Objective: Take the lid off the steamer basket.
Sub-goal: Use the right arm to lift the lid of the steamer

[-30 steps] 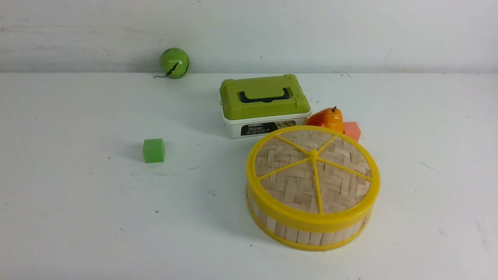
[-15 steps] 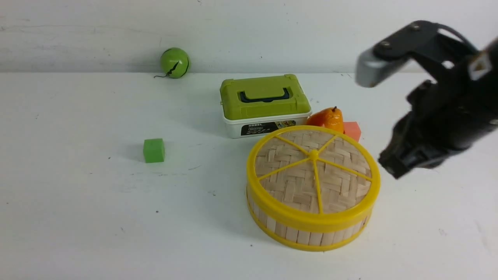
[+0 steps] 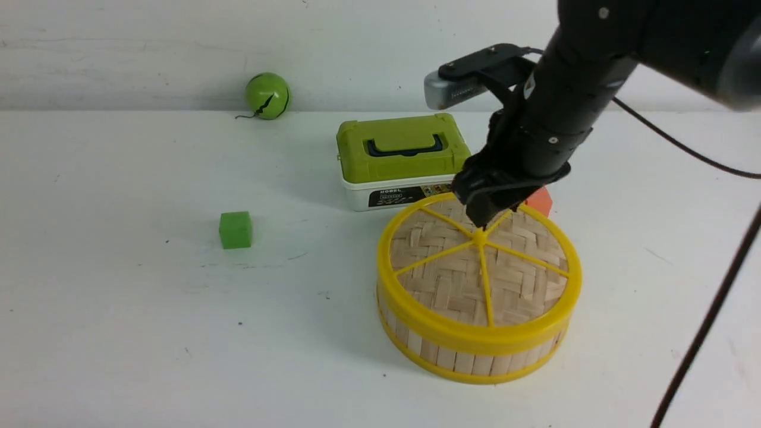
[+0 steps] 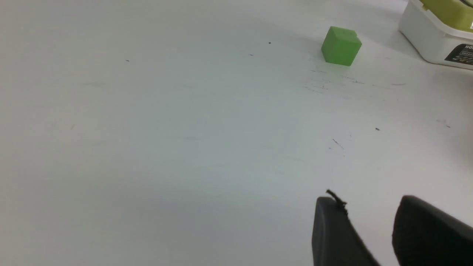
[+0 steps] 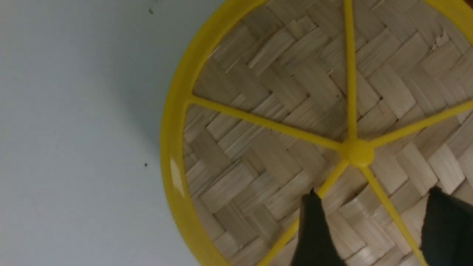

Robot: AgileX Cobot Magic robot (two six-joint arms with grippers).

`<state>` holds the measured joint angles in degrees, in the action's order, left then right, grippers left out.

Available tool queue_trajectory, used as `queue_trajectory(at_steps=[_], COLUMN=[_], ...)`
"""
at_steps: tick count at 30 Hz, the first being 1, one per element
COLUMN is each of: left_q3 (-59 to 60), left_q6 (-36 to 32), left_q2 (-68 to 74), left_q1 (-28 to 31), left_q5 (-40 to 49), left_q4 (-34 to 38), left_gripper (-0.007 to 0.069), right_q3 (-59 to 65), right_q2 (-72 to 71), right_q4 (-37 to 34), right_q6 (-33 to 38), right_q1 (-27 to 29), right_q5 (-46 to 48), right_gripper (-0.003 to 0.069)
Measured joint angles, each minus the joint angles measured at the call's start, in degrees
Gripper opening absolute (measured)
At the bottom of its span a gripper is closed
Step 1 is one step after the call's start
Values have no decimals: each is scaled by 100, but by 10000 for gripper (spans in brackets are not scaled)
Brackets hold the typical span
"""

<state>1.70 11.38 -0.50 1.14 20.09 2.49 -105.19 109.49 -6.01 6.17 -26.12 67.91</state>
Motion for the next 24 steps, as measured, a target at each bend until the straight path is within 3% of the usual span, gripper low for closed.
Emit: queue_trajectory(at_steps=[9, 13, 17, 24], left_q3=[0, 0, 0, 0], left_q6=[0, 0, 0, 0], left_q2=[0, 0, 0, 0], left_q1=[0, 0, 0, 0], left_q5=[0, 0, 0, 0], left_q4=[5, 16, 22, 22], left_gripper=[239, 239, 239, 239], right_q3=[-341, -366, -473, -757], right_q2=[880, 999, 994, 546], right_q4=[-5, -22, -22, -22], right_q6=[-251, -273, -296, -290], right_q1=[115, 121, 126, 132], right_q5=[-33, -32, 62, 301], right_gripper=[373, 283, 99, 107])
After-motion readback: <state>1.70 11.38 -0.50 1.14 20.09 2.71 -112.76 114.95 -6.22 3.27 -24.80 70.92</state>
